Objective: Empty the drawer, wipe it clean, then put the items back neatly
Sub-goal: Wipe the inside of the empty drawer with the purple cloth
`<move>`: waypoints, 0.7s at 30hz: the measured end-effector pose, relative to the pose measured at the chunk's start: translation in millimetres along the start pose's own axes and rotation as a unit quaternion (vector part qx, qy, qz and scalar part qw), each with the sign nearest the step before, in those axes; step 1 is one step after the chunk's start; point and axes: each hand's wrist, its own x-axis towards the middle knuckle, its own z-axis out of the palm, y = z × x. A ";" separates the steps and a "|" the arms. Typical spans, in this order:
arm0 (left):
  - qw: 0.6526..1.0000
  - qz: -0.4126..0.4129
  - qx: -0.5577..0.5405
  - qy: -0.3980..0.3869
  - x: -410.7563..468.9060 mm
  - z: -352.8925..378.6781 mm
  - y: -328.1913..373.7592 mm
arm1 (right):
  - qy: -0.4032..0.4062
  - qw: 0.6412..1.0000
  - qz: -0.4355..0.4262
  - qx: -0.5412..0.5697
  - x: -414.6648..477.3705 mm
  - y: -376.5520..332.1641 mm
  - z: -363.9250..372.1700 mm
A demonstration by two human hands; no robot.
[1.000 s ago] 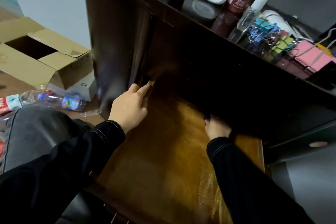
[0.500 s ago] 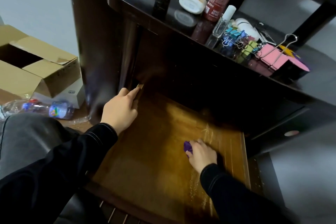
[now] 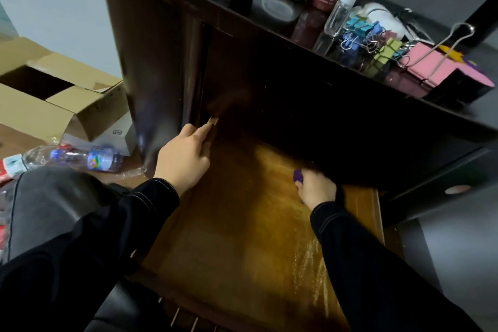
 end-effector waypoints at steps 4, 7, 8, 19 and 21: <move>1.000 0.004 0.008 -0.008 -3.8 -6.0 4.4 | -0.033 0.996 -0.078 0.022 -75.9 -10.8 15.1; 0.999 0.004 0.028 -0.024 -6.1 -12.0 9.6 | -0.038 0.991 -0.122 0.027 -111.2 -14.5 22.2; 0.998 0.011 0.057 -0.028 -7.5 -14.1 11.1 | -0.045 0.990 -0.127 0.035 -114.0 -13.2 20.9; 0.952 0.116 -0.002 -0.283 -31.8 -1.4 69.5 | -0.188 0.858 0.089 0.470 -54.8 -7.6 -9.3; 0.923 0.091 -0.009 -0.373 -30.0 19.0 85.9 | -0.229 0.790 0.116 0.557 -50.6 -8.5 -13.6</move>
